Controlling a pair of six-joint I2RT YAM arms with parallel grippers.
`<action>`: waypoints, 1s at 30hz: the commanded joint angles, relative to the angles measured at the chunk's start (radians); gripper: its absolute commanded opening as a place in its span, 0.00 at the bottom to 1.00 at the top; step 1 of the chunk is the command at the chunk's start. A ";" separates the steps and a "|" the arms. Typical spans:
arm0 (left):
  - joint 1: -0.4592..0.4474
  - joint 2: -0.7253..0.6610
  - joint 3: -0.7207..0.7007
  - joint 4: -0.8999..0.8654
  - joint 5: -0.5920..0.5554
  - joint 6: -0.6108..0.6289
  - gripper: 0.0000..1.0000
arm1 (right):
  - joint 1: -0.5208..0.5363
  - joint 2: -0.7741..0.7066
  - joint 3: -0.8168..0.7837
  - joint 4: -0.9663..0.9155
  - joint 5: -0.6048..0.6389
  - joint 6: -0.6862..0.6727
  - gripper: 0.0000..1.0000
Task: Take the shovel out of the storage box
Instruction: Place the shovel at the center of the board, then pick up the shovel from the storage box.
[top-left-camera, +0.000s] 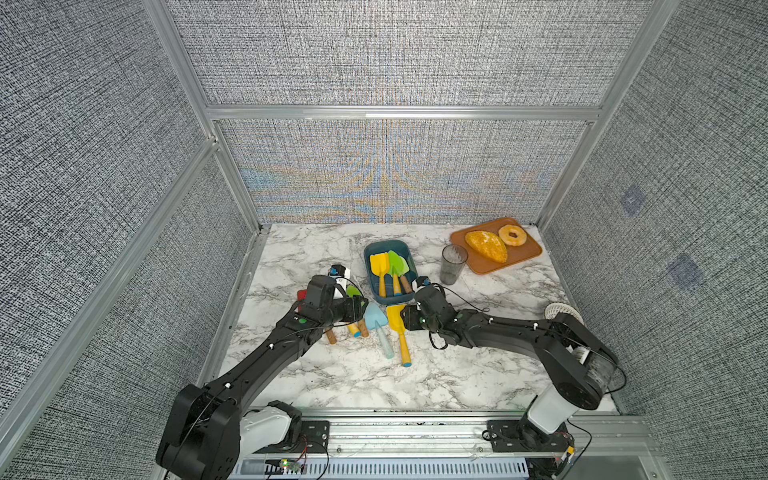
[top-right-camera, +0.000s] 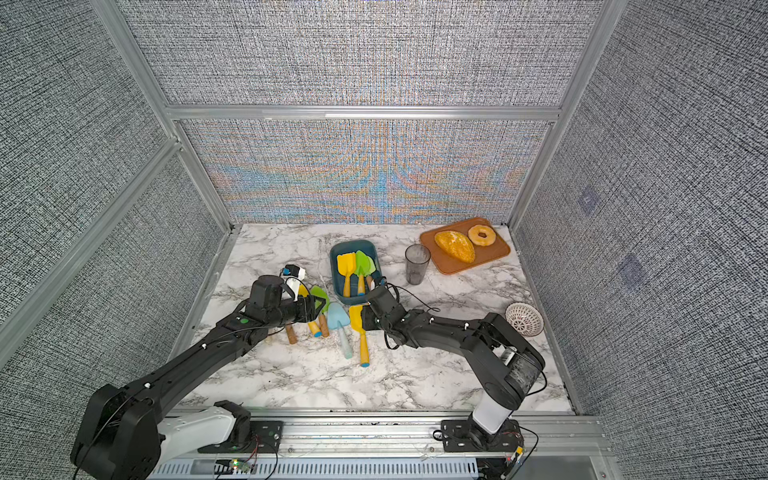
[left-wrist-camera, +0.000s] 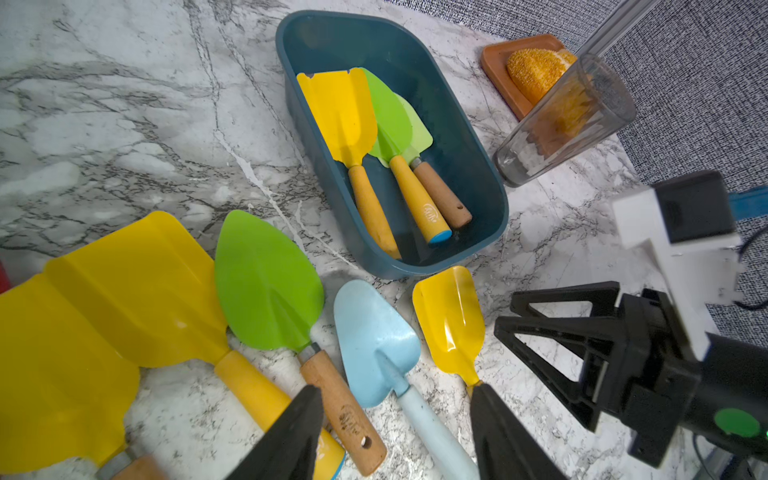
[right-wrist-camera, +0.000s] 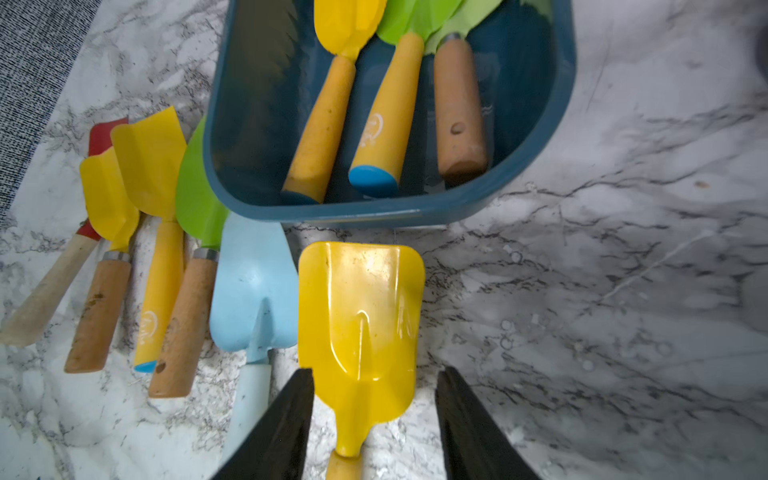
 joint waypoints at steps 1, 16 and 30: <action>0.002 0.010 0.011 0.031 0.012 -0.016 0.64 | -0.003 -0.028 0.057 -0.071 0.064 -0.051 0.57; 0.003 0.112 0.063 0.081 -0.005 -0.037 0.67 | -0.181 0.367 0.634 -0.166 -0.214 -0.150 0.41; 0.016 0.170 0.096 0.083 -0.006 -0.014 0.66 | -0.237 0.725 0.976 -0.236 -0.223 -0.137 0.48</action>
